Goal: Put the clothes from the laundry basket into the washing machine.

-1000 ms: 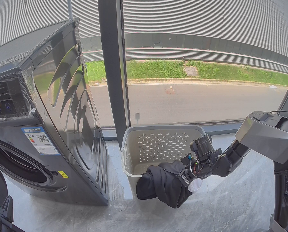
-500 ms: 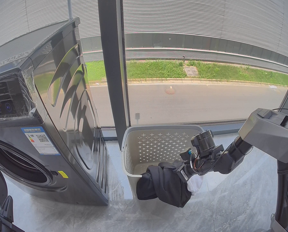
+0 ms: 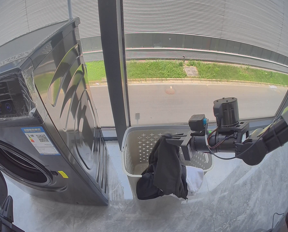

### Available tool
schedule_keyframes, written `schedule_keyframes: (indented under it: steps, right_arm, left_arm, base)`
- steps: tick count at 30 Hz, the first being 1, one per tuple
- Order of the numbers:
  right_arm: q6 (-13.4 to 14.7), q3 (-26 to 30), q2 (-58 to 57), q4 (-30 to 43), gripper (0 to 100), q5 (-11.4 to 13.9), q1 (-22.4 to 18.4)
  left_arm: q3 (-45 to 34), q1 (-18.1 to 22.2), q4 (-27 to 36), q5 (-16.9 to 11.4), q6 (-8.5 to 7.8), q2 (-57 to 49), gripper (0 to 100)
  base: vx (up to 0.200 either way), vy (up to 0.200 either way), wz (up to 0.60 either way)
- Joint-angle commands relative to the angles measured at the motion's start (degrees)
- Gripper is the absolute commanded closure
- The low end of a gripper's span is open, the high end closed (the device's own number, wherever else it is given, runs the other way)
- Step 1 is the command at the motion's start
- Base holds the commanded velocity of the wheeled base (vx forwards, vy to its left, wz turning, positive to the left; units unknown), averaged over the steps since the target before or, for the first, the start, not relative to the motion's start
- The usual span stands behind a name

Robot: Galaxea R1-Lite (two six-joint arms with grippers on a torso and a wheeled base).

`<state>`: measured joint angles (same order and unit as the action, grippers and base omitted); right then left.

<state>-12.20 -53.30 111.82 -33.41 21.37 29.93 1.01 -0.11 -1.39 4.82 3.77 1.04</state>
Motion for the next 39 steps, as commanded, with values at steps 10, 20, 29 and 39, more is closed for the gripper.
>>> schedule_keyframes:
  steps: [10,20,29,39]
  right_arm:
    - [2.01,1.0,-14.27,-10.0,100,0.16,5.49]
    - [3.59,6.01,-26.75,-12.29,100,-2.39,5.23]
    - [4.64,11.46,-34.92,-12.38,100,-3.62,5.32]
    - [4.73,12.16,-38.96,-12.73,100,-4.67,16.04]
  left_arm:
    - [-0.4,-0.07,-0.02,0.02,-0.08,-0.68,100]
    - [-0.4,-0.07,-0.1,0.02,-0.08,-0.68,100]
    - [-0.4,-0.07,-0.1,0.02,-0.34,-0.68,100]
    - [-0.4,-0.07,-0.02,0.02,-0.34,-0.68,100]
  base:
    - [0.0,0.0,0.0]
    - [0.0,0.0,0.0]
    - [0.0,0.0,0.0]
    - [0.0,0.0,0.0]
